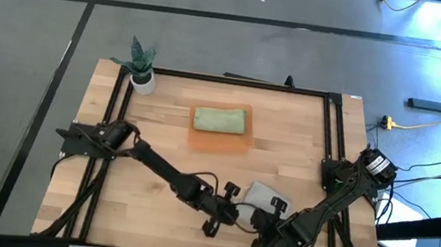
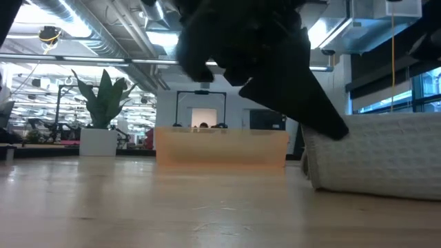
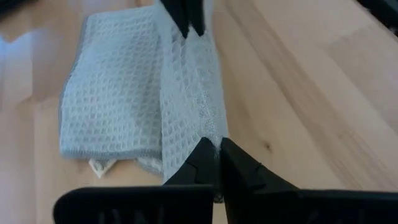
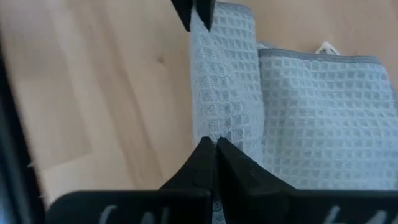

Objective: Roll microfiber towels into tight, uniform cylinder then place into a basket
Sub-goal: Roll the gray microfiber towel

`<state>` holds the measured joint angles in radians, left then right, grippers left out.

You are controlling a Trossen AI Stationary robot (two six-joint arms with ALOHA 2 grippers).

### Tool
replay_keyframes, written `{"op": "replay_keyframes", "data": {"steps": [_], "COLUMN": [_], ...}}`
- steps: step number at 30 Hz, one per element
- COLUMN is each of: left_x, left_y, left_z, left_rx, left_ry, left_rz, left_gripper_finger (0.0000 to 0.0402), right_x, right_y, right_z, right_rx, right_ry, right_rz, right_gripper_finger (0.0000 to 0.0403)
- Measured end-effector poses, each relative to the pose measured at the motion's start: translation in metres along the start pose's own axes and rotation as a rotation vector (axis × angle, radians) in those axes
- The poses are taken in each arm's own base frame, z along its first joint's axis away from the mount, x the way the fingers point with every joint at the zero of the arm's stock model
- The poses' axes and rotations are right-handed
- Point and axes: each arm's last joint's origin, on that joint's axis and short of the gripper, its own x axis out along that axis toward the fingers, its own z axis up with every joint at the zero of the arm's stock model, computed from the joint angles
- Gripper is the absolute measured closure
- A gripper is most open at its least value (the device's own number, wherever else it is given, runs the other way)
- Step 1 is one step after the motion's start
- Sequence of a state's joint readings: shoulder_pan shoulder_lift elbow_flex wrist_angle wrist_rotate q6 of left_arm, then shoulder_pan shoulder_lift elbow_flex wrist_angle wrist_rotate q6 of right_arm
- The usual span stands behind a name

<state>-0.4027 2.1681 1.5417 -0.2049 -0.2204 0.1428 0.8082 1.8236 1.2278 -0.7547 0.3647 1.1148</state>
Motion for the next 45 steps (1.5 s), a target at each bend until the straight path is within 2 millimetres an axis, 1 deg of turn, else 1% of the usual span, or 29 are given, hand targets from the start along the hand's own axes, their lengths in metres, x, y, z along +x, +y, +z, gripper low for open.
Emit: {"op": "replay_keyframes", "data": {"steps": [3,8,19,24,32,35,41,45], "left_x": [0.002,0.005,0.008,0.008,0.011,0.019,0.037,0.04], "left_y": [0.009,0.022,0.044,0.047,0.061,0.066,0.069,0.075], "left_z": [0.001,0.002,0.003,0.006,0.003,-0.002,-0.011,-0.013], "left_rx": [-0.053,-0.053,-0.1,-0.102,-0.122,-0.133,-0.144,-0.13], "left_ry": [-0.024,-0.055,-0.101,-0.135,-0.14,-0.143,-0.153,-0.147], "left_rz": [0.015,0.037,0.08,0.083,0.08,0.091,0.11,0.147], "left_gripper_finger": [0.0401,0.0401,0.0401,0.0401,0.0401,0.0401,0.0401,0.0401], "right_x": [0.0,-0.001,-0.004,0.002,0.008,0.01,0.015,0.025], "right_y": [-0.004,-0.013,-0.025,-0.028,-0.034,-0.037,-0.042,-0.05], "right_z": [-0.002,-0.006,-0.01,-0.014,-0.02,-0.022,-0.027,-0.034], "right_rx": [0.049,0.127,0.177,0.185,0.218,0.213,0.207,0.205], "right_ry": [0.011,0.019,-0.002,0.002,0.017,0.03,0.043,0.028], "right_rz": [-0.046,-0.142,-0.274,-0.278,-0.298,-0.313,-0.327,-0.343], "right_gripper_finger": [0.0394,0.0394,0.0394,0.0394,0.0394,0.0394,0.0394,0.0394]}}
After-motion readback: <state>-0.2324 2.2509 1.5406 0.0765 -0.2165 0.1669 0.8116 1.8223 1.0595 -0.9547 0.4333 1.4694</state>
